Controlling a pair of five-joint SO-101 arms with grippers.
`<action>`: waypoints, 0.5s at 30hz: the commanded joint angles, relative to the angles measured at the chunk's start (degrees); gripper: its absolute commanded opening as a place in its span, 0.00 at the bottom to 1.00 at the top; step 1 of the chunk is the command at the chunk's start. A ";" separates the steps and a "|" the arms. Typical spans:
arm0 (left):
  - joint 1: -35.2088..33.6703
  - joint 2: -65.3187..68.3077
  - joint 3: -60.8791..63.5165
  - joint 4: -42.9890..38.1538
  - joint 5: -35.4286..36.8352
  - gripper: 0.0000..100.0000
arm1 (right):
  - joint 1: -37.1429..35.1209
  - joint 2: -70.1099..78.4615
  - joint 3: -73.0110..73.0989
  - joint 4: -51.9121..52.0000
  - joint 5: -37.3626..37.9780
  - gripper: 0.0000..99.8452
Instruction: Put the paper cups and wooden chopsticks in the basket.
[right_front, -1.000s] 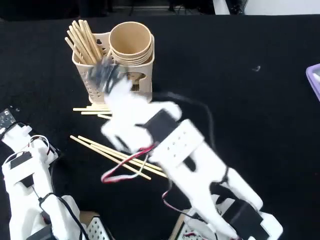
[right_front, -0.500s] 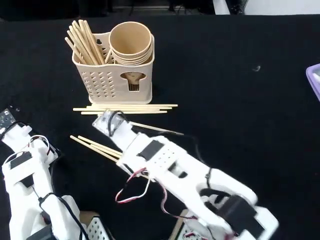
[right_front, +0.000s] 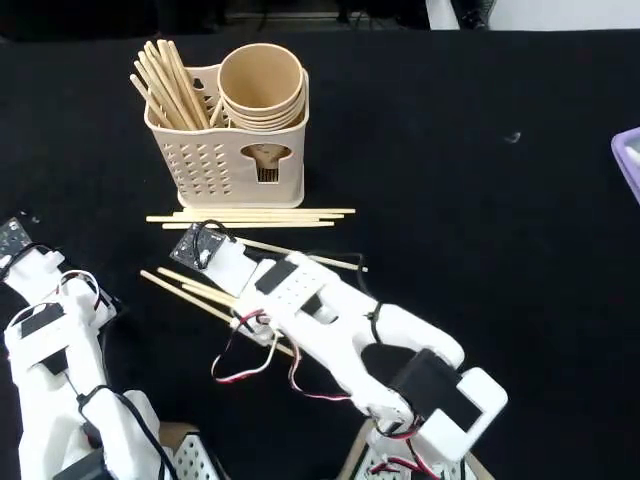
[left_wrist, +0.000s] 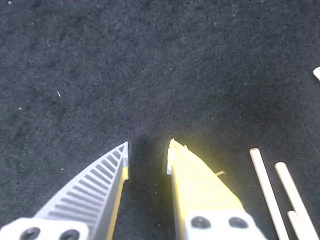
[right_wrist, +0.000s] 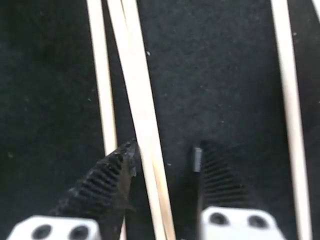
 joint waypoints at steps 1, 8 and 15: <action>0.84 -1.23 -0.22 -0.44 0.09 0.13 | 2.55 -0.04 -2.42 1.32 4.92 0.01; 0.75 -1.23 -0.22 -0.44 0.09 0.13 | 10.11 -10.86 -5.14 8.09 5.45 0.01; 0.75 -1.23 -0.31 -0.44 0.09 0.13 | 10.73 -29.58 -9.01 16.09 5.01 0.01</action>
